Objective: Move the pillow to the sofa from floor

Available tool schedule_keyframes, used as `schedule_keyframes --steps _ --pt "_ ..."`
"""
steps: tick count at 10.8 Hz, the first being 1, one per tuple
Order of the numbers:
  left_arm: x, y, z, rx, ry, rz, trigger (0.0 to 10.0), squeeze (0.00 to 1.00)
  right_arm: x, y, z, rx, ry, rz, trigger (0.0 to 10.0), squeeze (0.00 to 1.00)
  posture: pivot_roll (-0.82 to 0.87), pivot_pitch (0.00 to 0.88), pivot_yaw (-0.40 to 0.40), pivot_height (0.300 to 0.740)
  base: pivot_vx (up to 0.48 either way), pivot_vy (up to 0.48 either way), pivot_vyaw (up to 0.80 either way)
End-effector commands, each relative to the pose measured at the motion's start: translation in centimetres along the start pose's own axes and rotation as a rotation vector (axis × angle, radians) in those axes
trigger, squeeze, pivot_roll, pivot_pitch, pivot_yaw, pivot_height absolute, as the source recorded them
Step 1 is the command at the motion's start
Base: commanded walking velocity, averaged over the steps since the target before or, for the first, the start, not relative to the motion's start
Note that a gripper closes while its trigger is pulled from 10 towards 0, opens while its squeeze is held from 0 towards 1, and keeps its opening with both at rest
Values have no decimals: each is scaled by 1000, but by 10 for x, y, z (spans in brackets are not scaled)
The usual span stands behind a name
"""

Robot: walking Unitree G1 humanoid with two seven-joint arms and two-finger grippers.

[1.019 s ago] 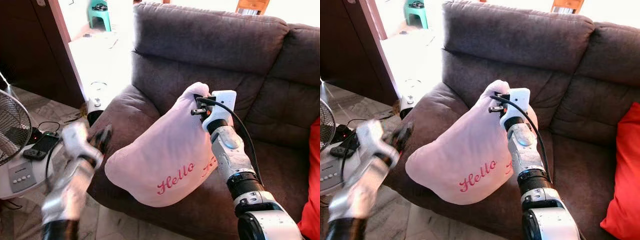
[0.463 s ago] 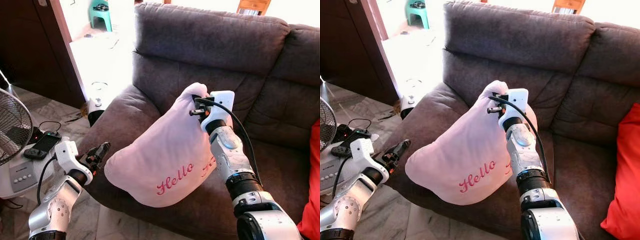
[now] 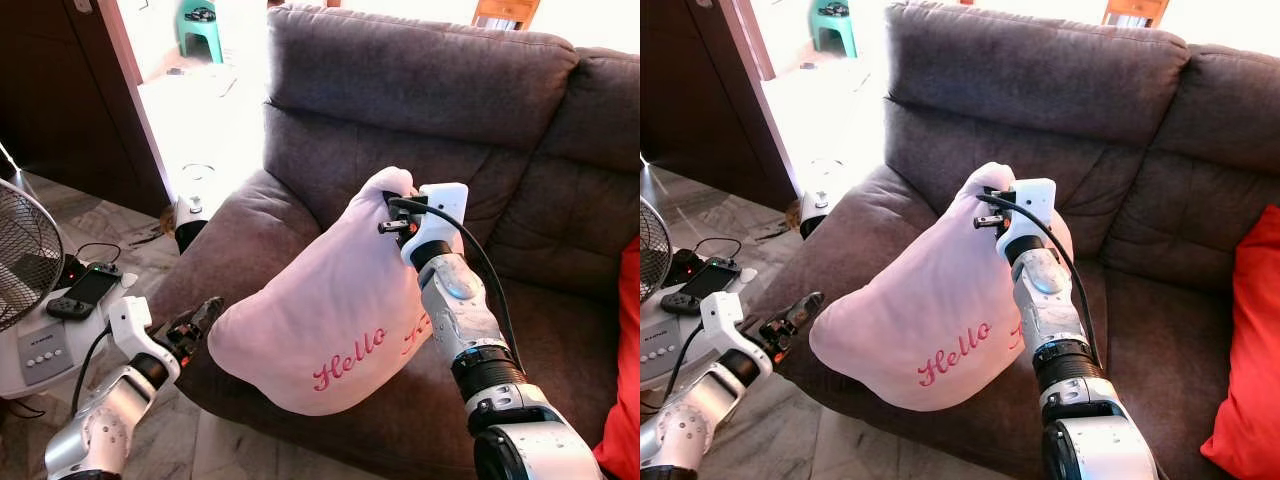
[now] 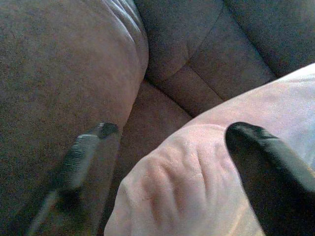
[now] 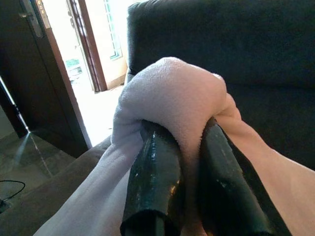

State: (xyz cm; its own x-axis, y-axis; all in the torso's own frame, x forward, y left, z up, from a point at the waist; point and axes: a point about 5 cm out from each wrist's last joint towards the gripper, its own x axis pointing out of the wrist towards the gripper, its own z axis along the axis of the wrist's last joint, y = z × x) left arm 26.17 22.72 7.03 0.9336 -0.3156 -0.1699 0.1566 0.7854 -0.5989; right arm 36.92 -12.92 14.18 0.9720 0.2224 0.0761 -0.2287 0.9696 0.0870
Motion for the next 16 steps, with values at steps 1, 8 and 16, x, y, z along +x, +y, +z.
schedule_keyframes --steps 1,8,16 --pt "0 2 -6 15 38 4 10000 1000 2 0 11 -11 -53 10 10000 0 88 18 -56 740 0 0 0" --pt "7 -1 -24 35 114 -40 10000 0 3 2 12 -16 -53 27 10000 0 81 15 -60 740 0 0 0" --pt "25 9 -40 10 148 94 0 0 3 -2 14 -19 -55 15 10000 0 72 47 -65 740 0 0 0"
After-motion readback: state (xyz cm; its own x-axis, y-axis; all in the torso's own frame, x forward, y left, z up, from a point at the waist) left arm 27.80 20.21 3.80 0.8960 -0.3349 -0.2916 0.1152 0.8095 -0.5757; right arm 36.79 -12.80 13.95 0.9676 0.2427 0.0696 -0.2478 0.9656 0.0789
